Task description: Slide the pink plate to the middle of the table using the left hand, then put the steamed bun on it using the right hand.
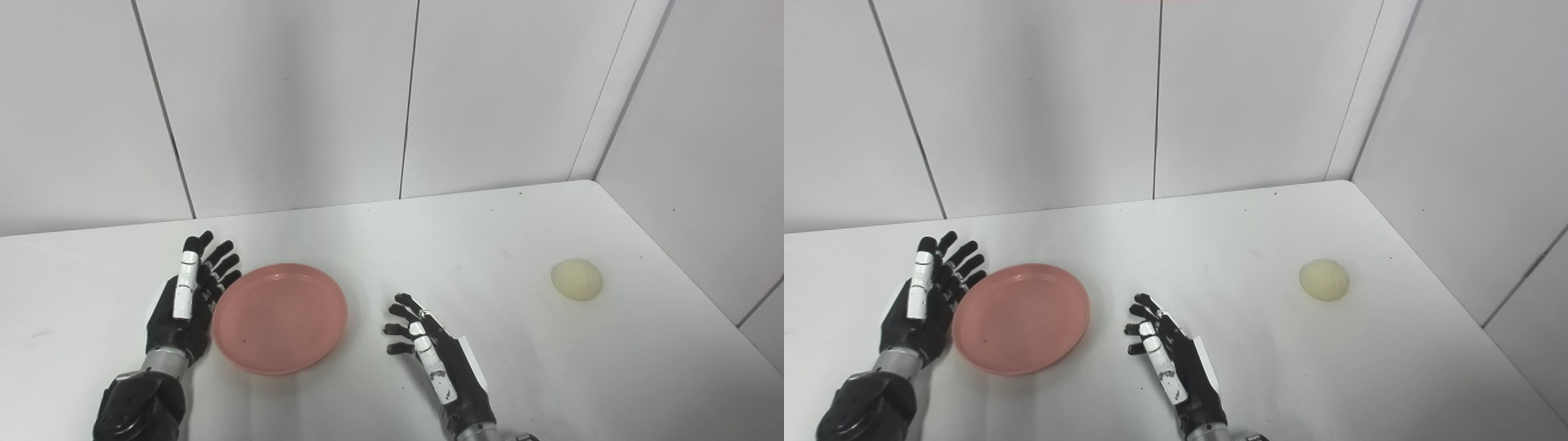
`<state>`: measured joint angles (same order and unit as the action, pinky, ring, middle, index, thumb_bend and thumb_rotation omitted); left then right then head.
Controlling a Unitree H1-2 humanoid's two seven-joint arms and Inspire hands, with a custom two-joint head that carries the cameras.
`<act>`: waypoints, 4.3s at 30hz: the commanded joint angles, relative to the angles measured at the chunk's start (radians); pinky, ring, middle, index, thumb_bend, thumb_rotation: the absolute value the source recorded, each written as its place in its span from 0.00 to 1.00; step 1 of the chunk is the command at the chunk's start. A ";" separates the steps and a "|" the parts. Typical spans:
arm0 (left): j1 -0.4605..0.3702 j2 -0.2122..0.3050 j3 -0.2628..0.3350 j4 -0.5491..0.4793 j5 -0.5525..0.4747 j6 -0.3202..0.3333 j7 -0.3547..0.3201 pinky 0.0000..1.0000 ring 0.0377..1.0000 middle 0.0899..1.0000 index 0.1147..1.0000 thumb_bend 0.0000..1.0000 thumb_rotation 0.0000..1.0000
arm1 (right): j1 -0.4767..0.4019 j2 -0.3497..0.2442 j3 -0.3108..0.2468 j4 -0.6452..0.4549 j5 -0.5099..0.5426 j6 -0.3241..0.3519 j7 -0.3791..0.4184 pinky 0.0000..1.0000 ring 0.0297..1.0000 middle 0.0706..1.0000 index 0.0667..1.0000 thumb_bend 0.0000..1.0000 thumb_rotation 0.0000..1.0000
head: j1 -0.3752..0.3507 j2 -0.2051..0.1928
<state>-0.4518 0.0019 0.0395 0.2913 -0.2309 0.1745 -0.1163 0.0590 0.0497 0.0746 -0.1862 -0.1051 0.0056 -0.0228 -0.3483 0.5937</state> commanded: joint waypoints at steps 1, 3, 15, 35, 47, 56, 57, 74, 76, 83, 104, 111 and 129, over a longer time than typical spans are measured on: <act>-0.015 -0.011 -0.003 -0.044 -0.002 -0.001 -0.003 0.87 0.88 0.88 0.95 0.74 0.86 | -0.008 0.006 -0.009 -0.035 0.000 -0.018 -0.013 0.65 0.73 0.81 0.85 0.60 0.91 | 0.002 -0.002; -0.010 -0.020 -0.002 -0.053 -0.004 0.006 -0.002 0.86 0.88 0.88 0.95 0.74 0.86 | -0.009 0.009 -0.024 -0.037 0.012 -0.013 -0.018 0.65 0.72 0.80 0.86 0.61 0.87 | 0.001 -0.005; -0.007 -0.061 0.009 -0.014 0.008 -0.026 0.024 0.85 0.89 0.89 0.96 0.73 0.90 | -0.094 -0.091 -0.118 -0.199 -0.083 0.070 -0.038 0.64 0.69 0.74 0.79 0.69 0.78 | 0.007 -0.045; -0.042 -0.068 0.027 0.119 0.011 -0.128 0.025 0.87 0.88 0.88 0.95 0.73 0.89 | -0.427 -0.655 -0.160 -0.245 -0.490 0.380 0.275 0.59 0.71 0.79 0.80 0.86 0.64 | -0.016 -0.096; -0.047 -0.066 0.024 0.131 0.013 -0.147 0.021 0.89 0.88 0.89 0.97 0.73 0.91 | -0.529 -0.872 -0.094 -0.066 -0.642 0.464 0.574 0.54 0.70 0.78 0.78 0.95 0.44 | -0.013 -0.096; -0.041 -0.065 0.024 0.115 0.010 -0.131 0.023 0.89 0.88 0.89 0.96 0.72 0.91 | -0.569 -0.939 0.003 0.091 -0.848 0.461 0.761 0.54 0.67 0.74 0.75 0.96 0.30 | -0.013 -0.090; -0.041 -0.065 0.024 0.115 0.010 -0.129 0.023 0.89 0.88 0.89 0.96 0.73 0.90 | -0.569 -0.943 0.009 0.108 -0.851 0.459 0.758 0.53 0.65 0.71 0.74 0.96 0.30 | -0.013 -0.090; -0.036 -0.063 0.024 0.101 0.005 -0.108 0.016 0.89 0.89 0.90 0.97 0.72 0.91 | -0.583 -0.926 0.082 0.407 -0.737 0.398 0.676 0.55 0.56 0.60 0.73 1.00 0.45 | -0.007 -0.075; -0.035 -0.062 0.022 0.099 0.008 -0.106 0.015 0.89 0.89 0.90 0.98 0.72 0.91 | -0.585 -0.924 0.085 0.425 -0.709 0.394 0.676 0.57 0.59 0.64 0.74 1.00 0.44 | -0.006 -0.073; -0.035 -0.060 0.020 0.102 0.012 -0.101 0.019 0.88 0.88 0.90 0.97 0.74 0.90 | -0.534 -0.901 0.063 0.469 -0.611 0.312 0.553 0.58 0.59 0.64 0.68 1.00 0.41 | -0.004 -0.070; -0.036 -0.065 0.020 0.096 0.025 -0.086 0.028 0.87 0.89 0.90 0.97 0.72 0.91 | -0.491 -0.910 0.079 0.425 -0.558 0.234 0.350 0.23 0.27 0.36 0.47 0.53 0.00 | 0.002 -0.068; -0.035 -0.071 0.017 0.092 0.031 -0.082 0.035 0.87 0.88 0.90 0.97 0.71 0.91 | -0.493 -0.915 0.027 0.317 -0.545 0.237 0.312 0.28 0.33 0.38 0.47 0.53 0.01 | 0.014 -0.066; -0.036 -0.131 -0.015 0.096 0.070 -0.070 0.079 0.87 0.87 0.86 0.96 0.69 0.92 | -0.604 -0.694 0.018 -0.032 -0.483 0.248 0.350 0.39 0.43 0.44 0.45 0.53 0.00 | 0.196 -0.059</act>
<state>-0.4744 -0.1131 0.0311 0.3871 -0.1664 0.0872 -0.0429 -0.4785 -0.6416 0.0989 -0.1721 -0.5893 0.2794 0.3394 -0.1522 0.5338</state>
